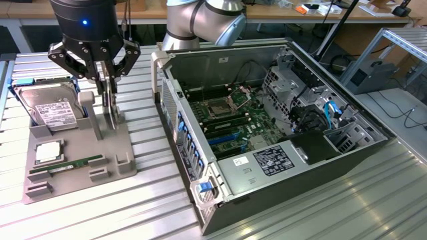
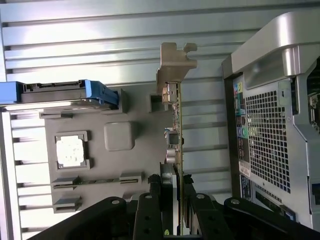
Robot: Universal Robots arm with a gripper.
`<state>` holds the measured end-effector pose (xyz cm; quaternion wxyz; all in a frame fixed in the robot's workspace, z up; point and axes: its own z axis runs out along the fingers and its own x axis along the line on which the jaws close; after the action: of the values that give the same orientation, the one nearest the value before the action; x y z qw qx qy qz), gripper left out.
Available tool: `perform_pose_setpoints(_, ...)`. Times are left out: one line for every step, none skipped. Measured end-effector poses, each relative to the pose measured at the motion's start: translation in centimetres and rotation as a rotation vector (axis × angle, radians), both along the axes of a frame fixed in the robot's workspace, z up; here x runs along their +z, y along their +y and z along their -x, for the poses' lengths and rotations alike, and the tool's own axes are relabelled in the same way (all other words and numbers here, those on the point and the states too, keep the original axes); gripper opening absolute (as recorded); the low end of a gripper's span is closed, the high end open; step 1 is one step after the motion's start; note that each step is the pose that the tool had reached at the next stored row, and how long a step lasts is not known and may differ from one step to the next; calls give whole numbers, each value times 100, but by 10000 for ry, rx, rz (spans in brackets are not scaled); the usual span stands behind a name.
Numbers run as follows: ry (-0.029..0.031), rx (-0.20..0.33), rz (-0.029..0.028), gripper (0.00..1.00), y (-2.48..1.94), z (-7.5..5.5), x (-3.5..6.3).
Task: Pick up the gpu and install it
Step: 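Pick up the gpu and move the gpu toward the slot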
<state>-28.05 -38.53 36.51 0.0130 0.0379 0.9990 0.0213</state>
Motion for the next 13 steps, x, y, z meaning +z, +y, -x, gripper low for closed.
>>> perform_pose_setpoints(0,0,0,28,0,0,14)
perform_pose_setpoints(0,0,-1,28,0,0,32)
perform_pose_setpoints(-1,0,-2,28,0,0,44)
perform_pose_setpoints(-1,0,-3,28,0,0,57)
perform_pose_setpoints(-1,1,-3,28,0,0,69)
perform_pose_setpoints(-1,0,-3,28,0,0,80)
perform_pose_setpoints(-1,0,-3,28,0,0,91)
perform_pose_setpoints(0,0,-3,28,0,0,103)
perform_pose_setpoints(0,0,-3,28,0,0,126)
perform_pose_setpoints(0,0,-3,28,0,0,152)
perform_pose_setpoints(-1,0,-4,28,0,0,167)
perform_pose_setpoints(-1,0,-4,28,0,0,183)
perform_pose_setpoints(0,0,-4,28,0,0,192)
